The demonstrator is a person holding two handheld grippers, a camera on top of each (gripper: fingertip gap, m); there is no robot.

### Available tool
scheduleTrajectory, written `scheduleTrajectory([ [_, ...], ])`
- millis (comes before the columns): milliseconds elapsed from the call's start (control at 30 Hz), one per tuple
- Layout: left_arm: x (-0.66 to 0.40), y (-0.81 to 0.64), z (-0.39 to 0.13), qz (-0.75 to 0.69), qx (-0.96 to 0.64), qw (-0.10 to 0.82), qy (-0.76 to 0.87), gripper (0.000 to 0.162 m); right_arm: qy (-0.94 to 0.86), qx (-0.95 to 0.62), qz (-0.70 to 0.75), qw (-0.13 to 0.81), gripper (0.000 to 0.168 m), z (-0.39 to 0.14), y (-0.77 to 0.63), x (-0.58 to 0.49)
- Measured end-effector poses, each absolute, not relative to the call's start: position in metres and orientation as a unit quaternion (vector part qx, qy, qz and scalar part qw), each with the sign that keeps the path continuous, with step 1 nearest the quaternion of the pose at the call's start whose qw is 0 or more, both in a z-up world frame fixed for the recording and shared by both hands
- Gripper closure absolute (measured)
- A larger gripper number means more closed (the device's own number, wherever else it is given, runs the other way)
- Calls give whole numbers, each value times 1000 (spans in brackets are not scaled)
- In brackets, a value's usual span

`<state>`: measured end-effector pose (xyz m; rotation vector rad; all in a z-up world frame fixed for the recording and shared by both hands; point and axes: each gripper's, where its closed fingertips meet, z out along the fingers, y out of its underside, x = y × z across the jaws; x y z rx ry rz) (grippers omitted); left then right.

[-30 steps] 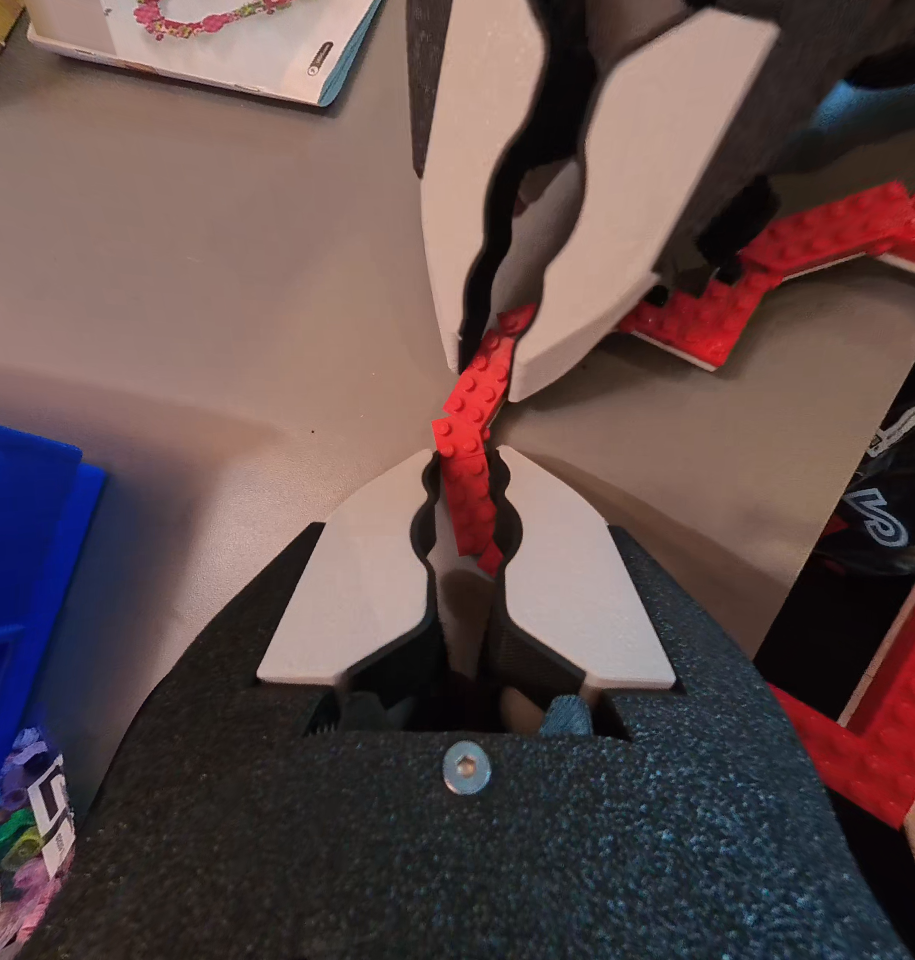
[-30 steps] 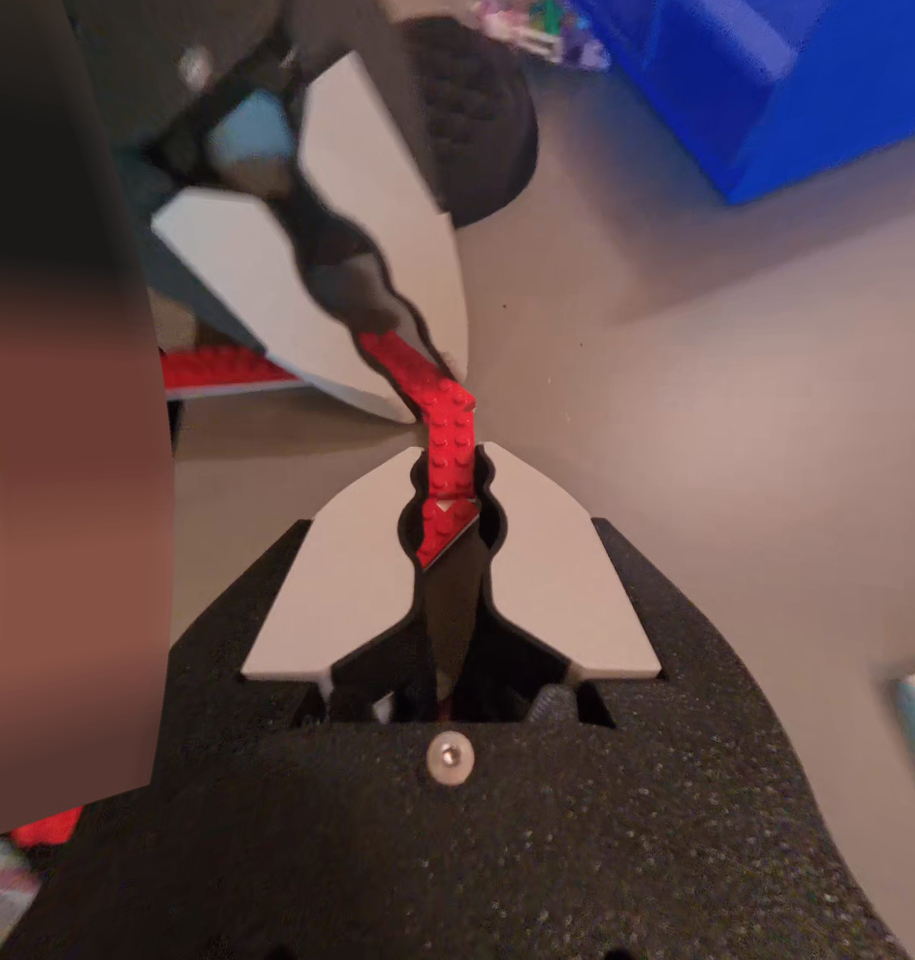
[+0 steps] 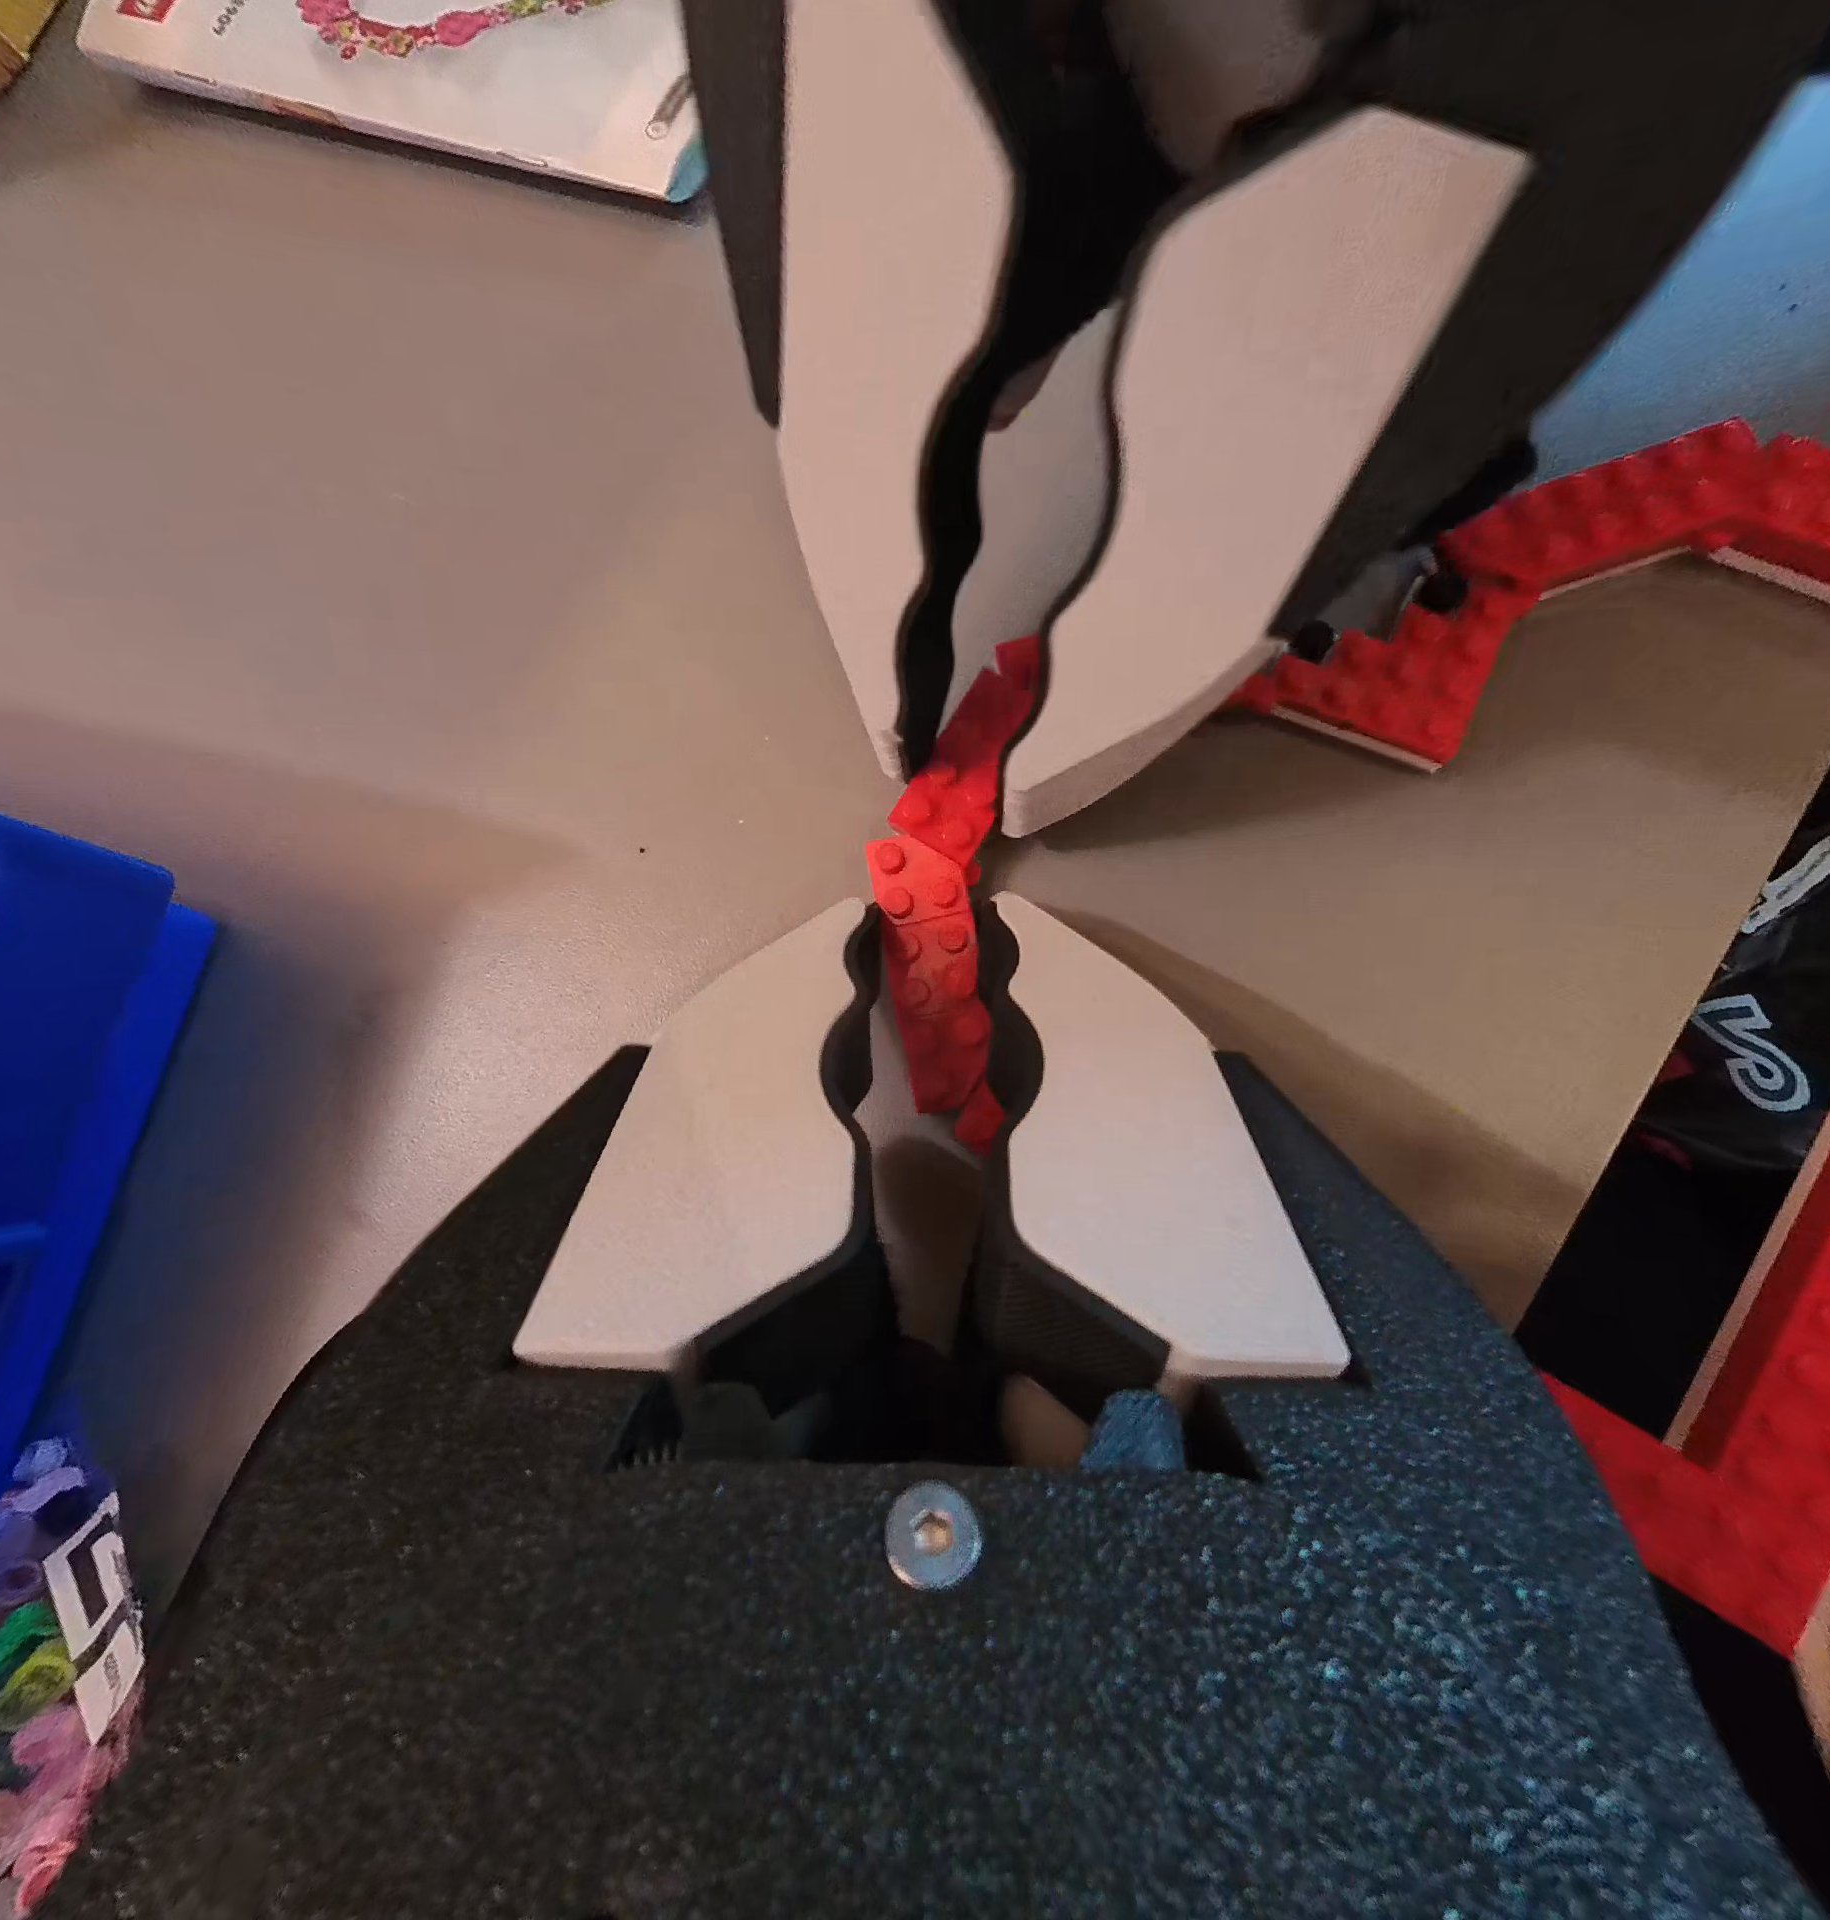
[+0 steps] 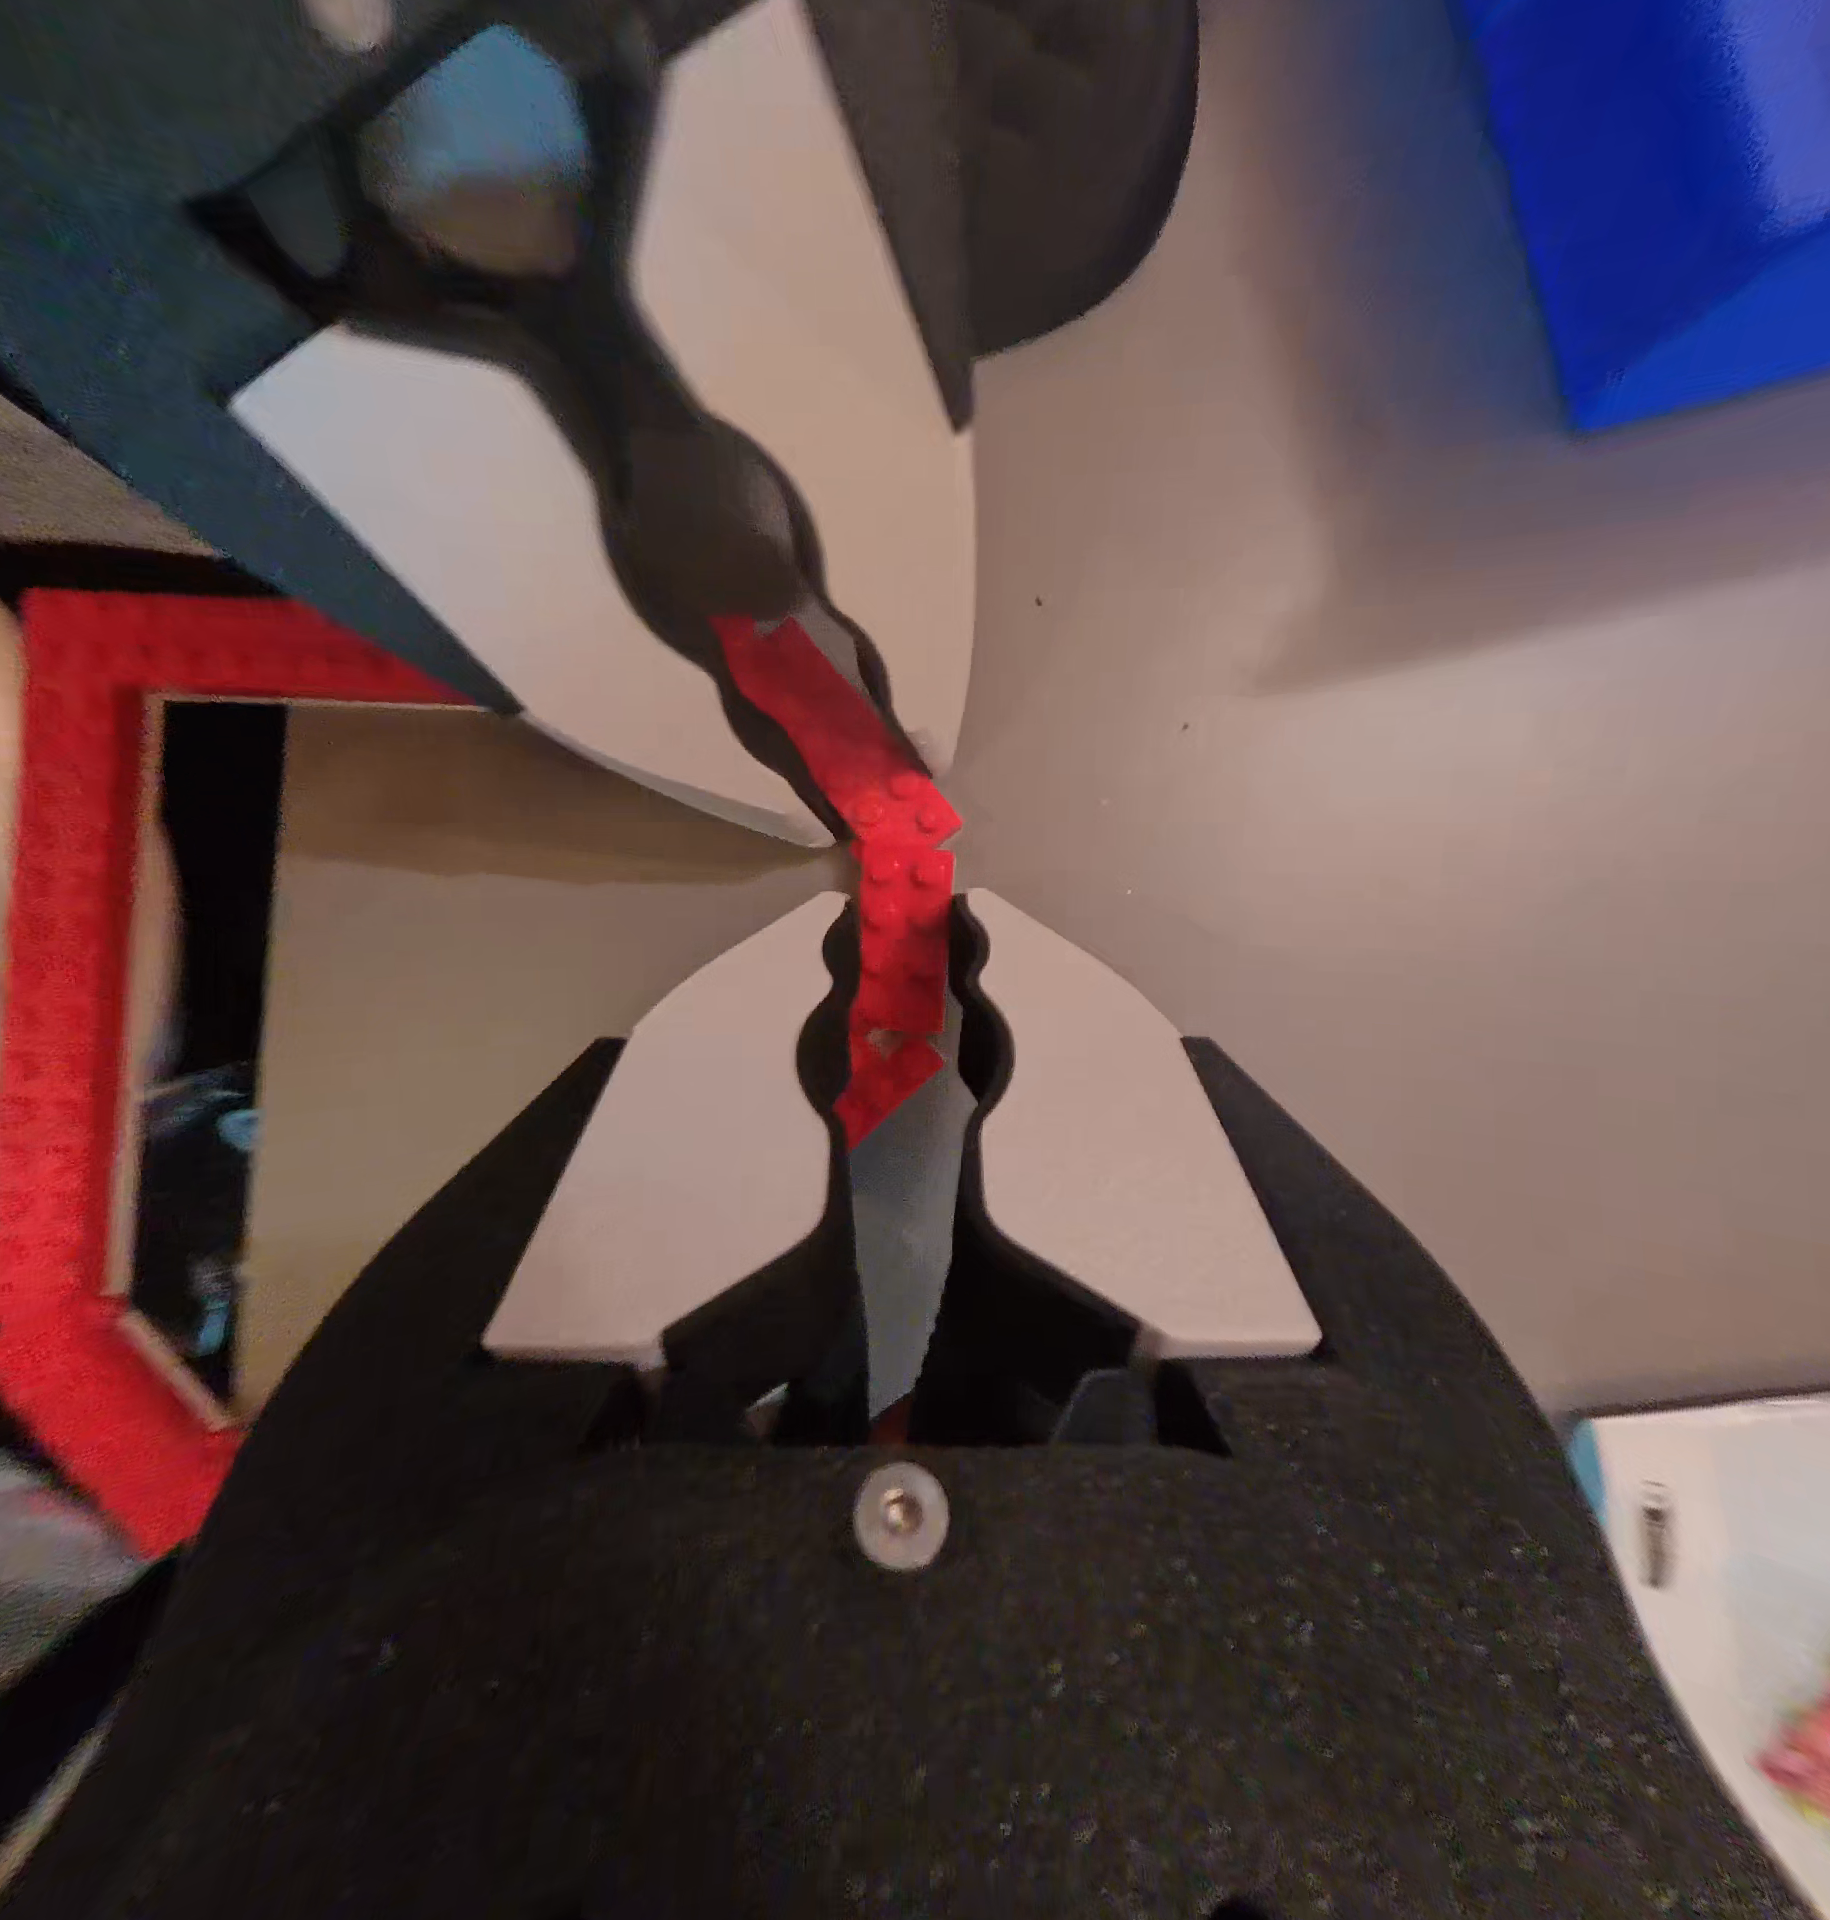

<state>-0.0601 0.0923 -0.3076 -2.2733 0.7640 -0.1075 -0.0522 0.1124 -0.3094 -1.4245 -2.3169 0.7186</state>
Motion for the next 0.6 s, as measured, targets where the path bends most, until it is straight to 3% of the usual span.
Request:
scheduleTrajectory([
  [233, -60, 93, -307, -35, -880, 367, 298, 144, -820, -344, 203, 410, 153, -299, 112, -54],
  [333, -60, 94, -308, -38, -882, 366, 294, 144, -842, -246, 82, 474, 153, -297, 110, -54],
  [500, -60, 94, -308, -42, -884, 364, 291, 144, -839, -213, 40, 499, 152, -292, 107, -53],
  [600, -59, 93, -308, -46, -882, 365, 294, 144, -798, -360, 214, 434, 153, -292, 109, -52],
])
